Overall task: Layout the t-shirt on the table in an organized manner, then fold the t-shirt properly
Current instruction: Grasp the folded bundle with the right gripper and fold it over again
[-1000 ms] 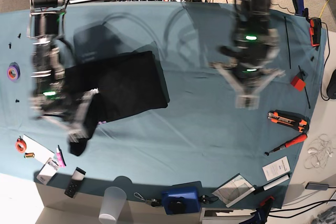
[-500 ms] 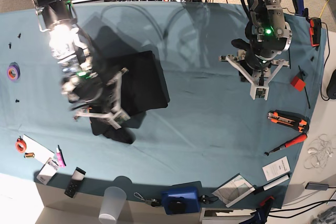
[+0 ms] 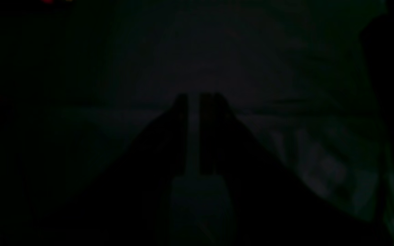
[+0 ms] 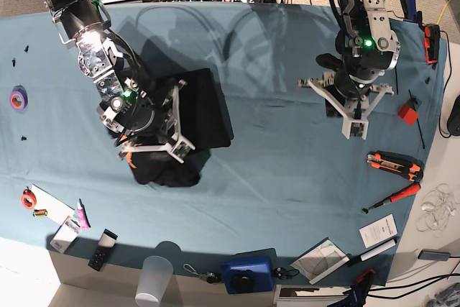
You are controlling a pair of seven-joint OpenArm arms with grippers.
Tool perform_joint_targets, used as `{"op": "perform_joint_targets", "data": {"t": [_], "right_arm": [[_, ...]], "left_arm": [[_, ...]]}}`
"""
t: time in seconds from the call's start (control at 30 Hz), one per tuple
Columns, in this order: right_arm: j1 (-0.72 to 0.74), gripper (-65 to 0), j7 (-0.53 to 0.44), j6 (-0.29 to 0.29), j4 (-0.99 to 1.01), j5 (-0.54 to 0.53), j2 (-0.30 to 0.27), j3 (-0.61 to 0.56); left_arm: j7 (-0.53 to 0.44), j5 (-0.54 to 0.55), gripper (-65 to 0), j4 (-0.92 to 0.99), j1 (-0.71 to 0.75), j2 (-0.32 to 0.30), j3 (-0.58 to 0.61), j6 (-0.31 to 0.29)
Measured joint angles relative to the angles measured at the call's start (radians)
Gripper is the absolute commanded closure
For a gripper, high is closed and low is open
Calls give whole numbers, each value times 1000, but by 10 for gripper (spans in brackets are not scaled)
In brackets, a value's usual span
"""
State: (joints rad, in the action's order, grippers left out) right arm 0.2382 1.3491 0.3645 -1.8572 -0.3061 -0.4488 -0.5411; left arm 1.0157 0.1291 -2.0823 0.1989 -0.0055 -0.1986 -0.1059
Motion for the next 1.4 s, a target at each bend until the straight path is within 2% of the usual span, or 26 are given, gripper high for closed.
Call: {"op": "perform_joint_targets", "data": {"t": [0.3, 0.4, 0.43, 0.5, 0.53, 0.6, 1.03, 1.27, 1.4], "right_arm": [[-37, 0, -2, 27, -44, -35, 0, 0], [-74, -6, -7, 87, -44, -35, 0, 0], [-87, -55, -19, 104, -44, -34, 0, 0], [-108, -127, -45, 104, -44, -35, 0, 0], [-117, -131, -64, 97, -44, -36, 0, 0], [-122, -131, -74, 43, -44, -63, 0, 0], [-86, -131, -79, 47, -93, -63, 128, 76], [-82, -131, -90, 47, -92, -39, 125, 82], [-25, -131, -99, 47, -116, -42, 125, 83]], "left_arm": [[0, 0, -58, 0, 0, 0, 0, 0], [0, 0, -58, 0, 0, 0, 0, 0], [0, 0, -58, 0, 0, 0, 0, 0], [0, -1, -58, 0, 0, 0, 0, 0], [0, 0, -58, 0, 0, 0, 0, 0], [0, 0, -58, 0, 0, 0, 0, 0], [0, 0, -58, 0, 0, 0, 0, 0], [0, 0, -58, 0, 0, 0, 0, 0], [-7, 0, -58, 0, 0, 0, 0, 0]]}}
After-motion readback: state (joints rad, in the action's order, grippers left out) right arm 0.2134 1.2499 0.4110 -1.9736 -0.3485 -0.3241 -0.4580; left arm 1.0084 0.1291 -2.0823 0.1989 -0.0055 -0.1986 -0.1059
